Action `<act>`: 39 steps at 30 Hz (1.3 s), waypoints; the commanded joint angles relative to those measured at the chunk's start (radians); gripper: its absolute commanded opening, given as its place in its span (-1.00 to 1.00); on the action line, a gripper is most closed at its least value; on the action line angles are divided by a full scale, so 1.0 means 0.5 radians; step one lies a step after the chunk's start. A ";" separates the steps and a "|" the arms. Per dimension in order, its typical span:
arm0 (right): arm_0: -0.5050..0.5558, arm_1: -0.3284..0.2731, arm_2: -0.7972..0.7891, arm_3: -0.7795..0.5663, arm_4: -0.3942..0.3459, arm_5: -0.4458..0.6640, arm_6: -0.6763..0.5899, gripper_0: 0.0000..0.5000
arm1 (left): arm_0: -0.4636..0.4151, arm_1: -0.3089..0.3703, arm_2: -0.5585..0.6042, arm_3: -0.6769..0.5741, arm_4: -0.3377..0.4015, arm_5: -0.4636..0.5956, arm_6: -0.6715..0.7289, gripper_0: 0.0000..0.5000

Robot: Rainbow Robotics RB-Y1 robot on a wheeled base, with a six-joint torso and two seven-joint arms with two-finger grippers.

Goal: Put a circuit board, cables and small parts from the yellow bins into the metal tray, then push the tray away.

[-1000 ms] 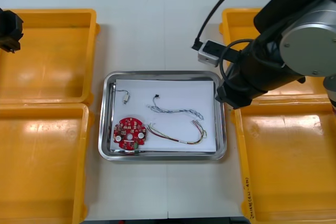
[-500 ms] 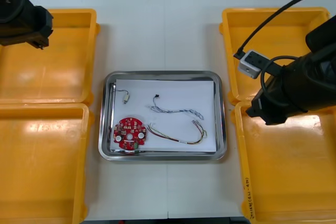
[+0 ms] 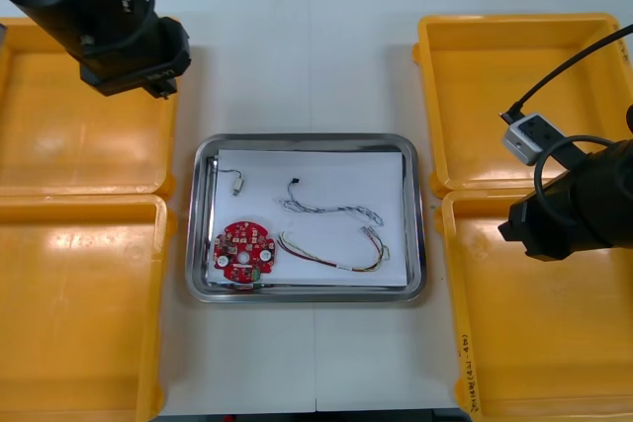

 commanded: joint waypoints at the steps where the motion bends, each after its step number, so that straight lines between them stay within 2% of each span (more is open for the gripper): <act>1: 0.096 -0.066 -0.067 -0.077 0.097 0.007 -0.203 0.83 | -0.099 -0.181 -0.083 -0.073 -0.123 0.016 -0.125 -1.00; 6: 0.173 -0.066 -0.085 -0.077 0.226 0.007 -0.240 0.82 | -0.087 -0.347 -0.150 -0.070 -0.245 0.016 -0.115 -1.00; 15: 0.244 -0.060 -0.100 -0.034 0.300 0.007 -0.310 0.83 | 0.103 -0.491 -0.212 -0.067 -0.454 0.016 -0.155 -1.00; 22: 0.277 -0.051 -0.110 -0.022 0.309 0.007 -0.344 0.83 | 0.195 -0.494 -0.310 -0.067 -0.481 -0.029 -0.165 -1.00; 27: 0.302 -0.036 -0.125 0.009 0.306 0.007 -0.528 0.83 | 0.238 -0.497 -0.396 -0.057 -0.503 -0.093 -0.152 -1.00; 31: 0.305 -0.033 -0.125 0.009 0.312 0.007 -0.577 0.83 | 0.281 -0.525 -0.399 -0.060 -0.534 -0.154 -0.152 -1.00; 35: 0.320 -0.020 -0.146 0.055 0.303 0.007 -0.614 0.83 | 0.349 -0.574 -0.399 -0.054 -0.638 -0.222 -0.165 -1.00; 39: 0.348 -0.020 -0.152 0.086 0.300 0.007 -0.626 0.82 | 0.398 -0.598 -0.399 -0.051 -0.666 -0.253 -0.174 -1.00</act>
